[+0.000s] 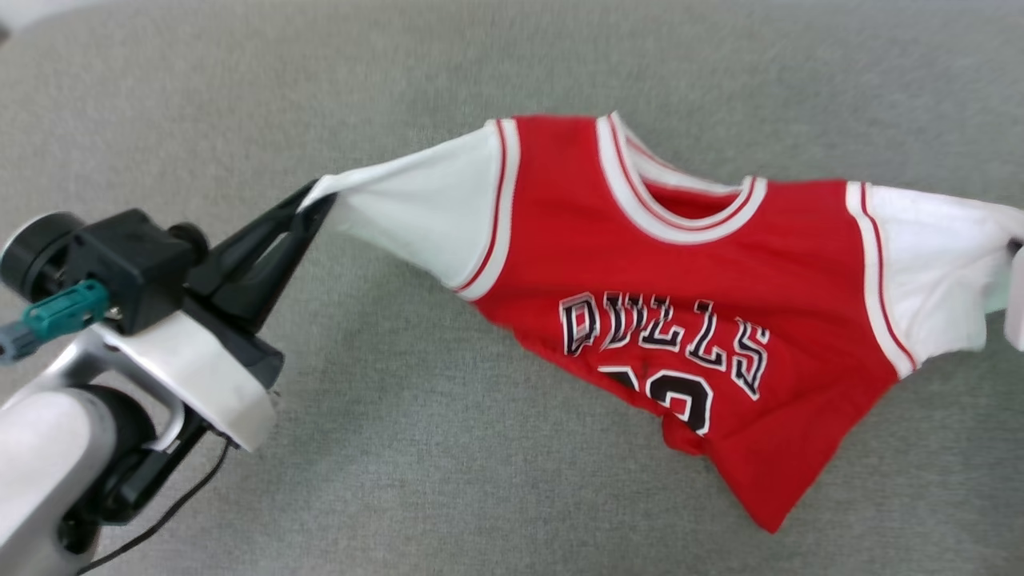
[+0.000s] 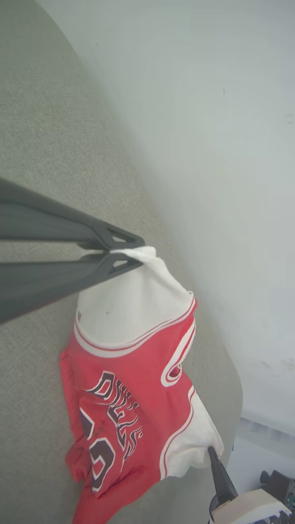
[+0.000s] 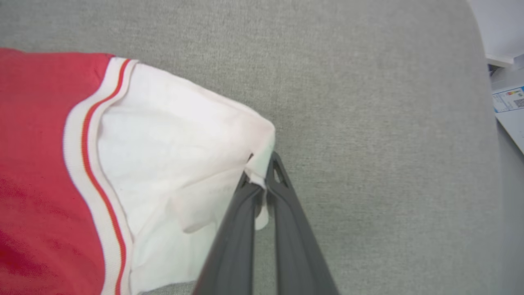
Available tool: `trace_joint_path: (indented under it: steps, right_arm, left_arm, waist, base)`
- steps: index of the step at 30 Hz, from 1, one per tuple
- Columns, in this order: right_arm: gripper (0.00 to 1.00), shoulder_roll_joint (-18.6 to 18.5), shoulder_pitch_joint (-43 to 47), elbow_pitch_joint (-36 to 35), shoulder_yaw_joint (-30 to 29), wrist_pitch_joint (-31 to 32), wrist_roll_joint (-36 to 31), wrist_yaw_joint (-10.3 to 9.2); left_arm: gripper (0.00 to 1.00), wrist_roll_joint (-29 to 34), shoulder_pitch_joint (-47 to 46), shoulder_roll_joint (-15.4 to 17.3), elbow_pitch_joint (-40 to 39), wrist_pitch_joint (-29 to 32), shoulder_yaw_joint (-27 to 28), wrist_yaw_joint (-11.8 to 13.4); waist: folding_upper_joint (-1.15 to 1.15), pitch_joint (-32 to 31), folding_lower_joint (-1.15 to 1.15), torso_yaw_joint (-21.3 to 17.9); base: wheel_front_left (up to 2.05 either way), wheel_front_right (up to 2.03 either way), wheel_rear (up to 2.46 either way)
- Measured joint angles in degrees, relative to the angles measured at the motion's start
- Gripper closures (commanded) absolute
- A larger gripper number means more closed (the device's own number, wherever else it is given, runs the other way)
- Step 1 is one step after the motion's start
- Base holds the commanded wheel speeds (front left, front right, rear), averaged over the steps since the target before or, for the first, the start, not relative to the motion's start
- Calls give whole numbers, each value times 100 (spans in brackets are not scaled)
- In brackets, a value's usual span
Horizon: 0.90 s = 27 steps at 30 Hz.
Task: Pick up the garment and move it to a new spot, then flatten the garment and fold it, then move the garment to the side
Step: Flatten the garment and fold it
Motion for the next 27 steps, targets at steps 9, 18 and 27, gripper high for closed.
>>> trace_joint_path:
  steps: [9,18,27]
  right_arm:
    - [100,-558,-193,-799,389,-513,407,-1]
    - [100,-918,-489,-1927,606,-737,576,0]
    - [100,-810,-617,-2477,542,-1122,766,0]
  left_arm:
    - [100,-202,401,410,-169,-255,410,477]
    - [100,-334,743,1209,-714,-545,1121,1072]
    - [100,-575,853,1758,-1101,-923,1965,1529]
  waist:
    - [0,-903,0,-195]
    - [0,-1621,0,-383]
    - [0,-2051,-1,-523]
  base:
    - [0,0,0]
    - [0,0,0]
    - [0,0,0]
